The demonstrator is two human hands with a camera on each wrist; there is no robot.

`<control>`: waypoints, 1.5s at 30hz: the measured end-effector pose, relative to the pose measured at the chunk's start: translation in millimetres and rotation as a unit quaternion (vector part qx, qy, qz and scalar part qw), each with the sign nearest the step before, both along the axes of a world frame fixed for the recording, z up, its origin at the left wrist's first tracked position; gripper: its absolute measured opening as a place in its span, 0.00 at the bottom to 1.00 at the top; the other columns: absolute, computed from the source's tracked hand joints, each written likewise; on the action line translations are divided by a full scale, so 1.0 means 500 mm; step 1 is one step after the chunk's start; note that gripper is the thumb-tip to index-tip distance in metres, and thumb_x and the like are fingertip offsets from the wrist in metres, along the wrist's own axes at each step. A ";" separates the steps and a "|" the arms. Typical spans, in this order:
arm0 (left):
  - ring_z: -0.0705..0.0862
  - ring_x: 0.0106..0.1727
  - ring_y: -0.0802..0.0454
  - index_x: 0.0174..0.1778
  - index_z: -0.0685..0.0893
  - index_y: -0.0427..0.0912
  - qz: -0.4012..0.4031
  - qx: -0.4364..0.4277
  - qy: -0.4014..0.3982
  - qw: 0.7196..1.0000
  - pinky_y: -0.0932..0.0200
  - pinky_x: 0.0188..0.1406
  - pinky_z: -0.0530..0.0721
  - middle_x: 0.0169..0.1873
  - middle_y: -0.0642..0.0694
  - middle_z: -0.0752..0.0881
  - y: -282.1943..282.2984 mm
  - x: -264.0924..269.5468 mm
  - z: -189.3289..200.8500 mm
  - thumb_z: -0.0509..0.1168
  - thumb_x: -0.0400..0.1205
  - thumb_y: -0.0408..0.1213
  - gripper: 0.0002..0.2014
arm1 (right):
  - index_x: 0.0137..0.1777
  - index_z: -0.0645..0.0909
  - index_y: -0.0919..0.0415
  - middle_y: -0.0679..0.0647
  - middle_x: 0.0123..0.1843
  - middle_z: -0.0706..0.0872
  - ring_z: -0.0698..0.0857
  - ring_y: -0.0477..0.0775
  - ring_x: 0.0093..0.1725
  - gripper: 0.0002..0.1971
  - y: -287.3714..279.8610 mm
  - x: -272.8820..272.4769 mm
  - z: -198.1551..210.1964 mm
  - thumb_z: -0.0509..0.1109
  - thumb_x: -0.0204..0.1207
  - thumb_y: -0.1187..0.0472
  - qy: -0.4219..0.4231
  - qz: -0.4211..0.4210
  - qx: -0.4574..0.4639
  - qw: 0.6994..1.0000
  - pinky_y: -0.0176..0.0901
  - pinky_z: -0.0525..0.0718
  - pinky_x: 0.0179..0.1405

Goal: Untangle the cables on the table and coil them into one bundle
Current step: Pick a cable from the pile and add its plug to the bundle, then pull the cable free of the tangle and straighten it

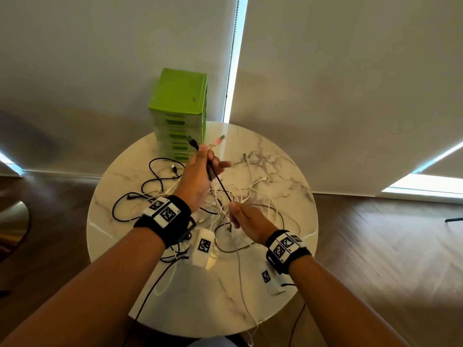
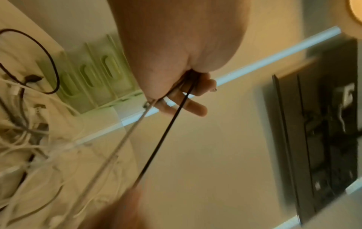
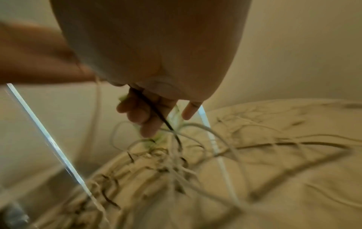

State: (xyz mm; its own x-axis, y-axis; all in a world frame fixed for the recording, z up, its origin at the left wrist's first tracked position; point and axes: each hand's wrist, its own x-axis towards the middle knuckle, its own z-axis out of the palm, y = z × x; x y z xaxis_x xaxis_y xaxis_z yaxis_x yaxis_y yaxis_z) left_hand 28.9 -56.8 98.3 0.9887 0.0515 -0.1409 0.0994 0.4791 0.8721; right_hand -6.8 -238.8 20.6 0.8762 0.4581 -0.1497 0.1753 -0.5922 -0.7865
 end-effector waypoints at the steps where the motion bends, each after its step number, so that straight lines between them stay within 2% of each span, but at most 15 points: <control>1: 0.90 0.40 0.48 0.41 0.76 0.44 0.009 -0.037 -0.005 0.999 0.42 0.58 0.86 0.28 0.50 0.76 0.012 0.005 0.011 0.48 0.94 0.49 0.20 | 0.39 0.77 0.53 0.47 0.34 0.81 0.78 0.43 0.35 0.26 -0.020 -0.004 -0.024 0.48 0.90 0.39 0.014 -0.002 -0.007 1.000 0.43 0.78 0.48; 3: 0.84 0.32 0.51 0.42 0.76 0.45 0.023 -0.070 -0.014 0.997 0.42 0.47 0.91 0.27 0.51 0.73 0.039 0.014 0.029 0.49 0.94 0.51 0.20 | 0.40 0.76 0.48 0.45 0.35 0.81 0.78 0.42 0.36 0.24 -0.058 -0.009 -0.060 0.48 0.89 0.39 0.028 -0.015 -0.021 0.999 0.43 0.78 0.50; 6: 0.67 0.23 0.57 0.39 0.73 0.48 0.061 -0.057 -0.019 0.996 0.60 0.26 0.71 0.24 0.54 0.69 0.080 0.030 0.040 0.49 0.94 0.52 0.20 | 0.39 0.74 0.42 0.44 0.35 0.82 0.79 0.44 0.37 0.22 -0.093 -0.002 -0.075 0.47 0.88 0.36 0.003 -0.017 -0.085 0.996 0.46 0.77 0.51; 11: 0.62 0.25 0.58 0.40 0.72 0.49 0.100 0.095 -0.051 0.989 0.59 0.28 0.61 0.26 0.55 0.66 0.116 0.021 0.042 0.48 0.94 0.52 0.20 | 0.45 0.80 0.51 0.44 0.37 0.84 0.84 0.52 0.45 0.23 -0.078 0.057 -0.019 0.48 0.90 0.42 -0.049 -0.061 -0.209 0.975 0.55 0.73 0.62; 14: 0.67 0.29 0.58 0.44 0.77 0.50 0.014 0.261 -0.031 0.965 0.60 0.29 0.65 0.30 0.54 0.69 0.088 -0.019 0.026 0.49 0.93 0.55 0.20 | 0.42 0.80 0.53 0.46 0.37 0.85 0.86 0.59 0.47 0.21 -0.032 0.082 0.036 0.52 0.91 0.47 -0.073 -0.140 -0.127 0.979 0.54 0.77 0.56; 17: 0.69 0.33 0.55 0.47 0.84 0.51 -0.086 0.334 0.020 0.938 0.56 0.34 0.68 0.32 0.52 0.71 0.052 -0.046 -0.019 0.50 0.90 0.62 0.23 | 0.42 0.78 0.54 0.42 0.33 0.80 0.82 0.54 0.38 0.18 0.027 0.065 0.092 0.54 0.92 0.51 -0.112 -0.120 -0.025 0.986 0.51 0.78 0.47; 20: 0.78 0.36 0.57 0.43 0.85 0.50 -0.123 0.294 0.041 0.947 0.55 0.44 0.78 0.31 0.57 0.81 0.018 -0.057 -0.035 0.50 0.90 0.63 0.26 | 0.48 0.80 0.54 0.47 0.36 0.86 0.85 0.55 0.36 0.16 0.069 0.042 0.110 0.54 0.91 0.52 -0.168 -0.044 -0.010 0.985 0.50 0.80 0.42; 22: 0.84 0.42 0.59 0.56 0.90 0.48 -0.129 0.256 0.041 0.957 0.53 0.51 0.87 0.41 0.55 0.88 0.002 -0.058 -0.027 0.51 0.91 0.58 0.24 | 0.55 0.82 0.56 0.53 0.41 0.90 0.87 0.57 0.38 0.15 0.080 0.034 0.106 0.54 0.91 0.53 -0.196 -0.003 -0.016 0.980 0.49 0.82 0.41; 25: 0.83 0.43 0.50 0.51 0.90 0.56 -0.108 0.266 0.023 0.958 0.51 0.46 0.84 0.40 0.49 0.86 -0.002 -0.049 -0.033 0.57 0.92 0.53 0.16 | 0.50 0.80 0.52 0.45 0.38 0.86 0.84 0.48 0.36 0.14 0.074 0.024 0.106 0.53 0.92 0.54 -0.147 0.021 0.003 0.989 0.46 0.78 0.40; 27: 0.82 0.39 0.55 0.48 0.86 0.47 -0.101 0.306 0.004 0.947 0.58 0.43 0.79 0.39 0.50 0.85 -0.003 -0.044 -0.039 0.56 0.93 0.48 0.16 | 0.40 0.76 0.47 0.43 0.32 0.83 0.80 0.42 0.32 0.19 0.063 0.017 0.103 0.52 0.92 0.49 -0.076 0.034 -0.005 0.996 0.46 0.77 0.40; 30: 0.84 0.39 0.64 0.47 0.82 0.43 -0.061 0.336 -0.036 0.939 0.63 0.49 0.78 0.38 0.50 0.87 -0.006 -0.039 -0.038 0.53 0.94 0.45 0.17 | 0.36 0.77 0.52 0.53 0.32 0.86 0.82 0.46 0.32 0.26 0.039 0.009 0.072 0.50 0.91 0.43 0.008 0.052 -0.007 0.999 0.49 0.82 0.46; 33: 0.90 0.40 0.56 0.48 0.79 0.41 -0.013 0.269 -0.037 0.962 0.67 0.44 0.80 0.33 0.48 0.84 0.005 -0.028 -0.018 0.50 0.95 0.43 0.16 | 0.40 0.78 0.58 0.51 0.34 0.84 0.82 0.47 0.35 0.26 0.004 0.007 0.027 0.50 0.91 0.43 0.011 0.044 -0.022 0.999 0.46 0.81 0.48; 35: 0.87 0.33 0.49 0.52 0.77 0.37 0.000 0.194 -0.041 0.980 0.65 0.37 0.81 0.29 0.48 0.77 0.015 -0.023 0.005 0.49 0.95 0.41 0.16 | 0.41 0.78 0.59 0.50 0.36 0.82 0.80 0.45 0.36 0.26 -0.020 0.009 0.001 0.49 0.91 0.43 0.021 0.035 -0.022 0.999 0.43 0.80 0.47; 38: 0.73 0.30 0.54 0.59 0.79 0.35 0.039 0.160 -0.068 0.984 0.62 0.33 0.77 0.30 0.49 0.70 0.038 -0.011 0.043 0.49 0.95 0.41 0.17 | 0.40 0.77 0.55 0.49 0.36 0.82 0.79 0.46 0.36 0.26 -0.051 0.015 -0.033 0.48 0.90 0.41 0.043 0.033 -0.058 0.997 0.48 0.80 0.50; 45: 0.68 0.30 0.59 0.45 0.77 0.47 0.057 0.238 -0.061 0.968 0.67 0.29 0.69 0.30 0.53 0.70 0.086 0.028 0.075 0.50 0.95 0.46 0.17 | 0.34 0.79 0.55 0.52 0.31 0.88 0.86 0.53 0.36 0.29 -0.086 0.052 -0.037 0.52 0.89 0.39 0.041 -0.068 -0.106 0.991 0.53 0.83 0.52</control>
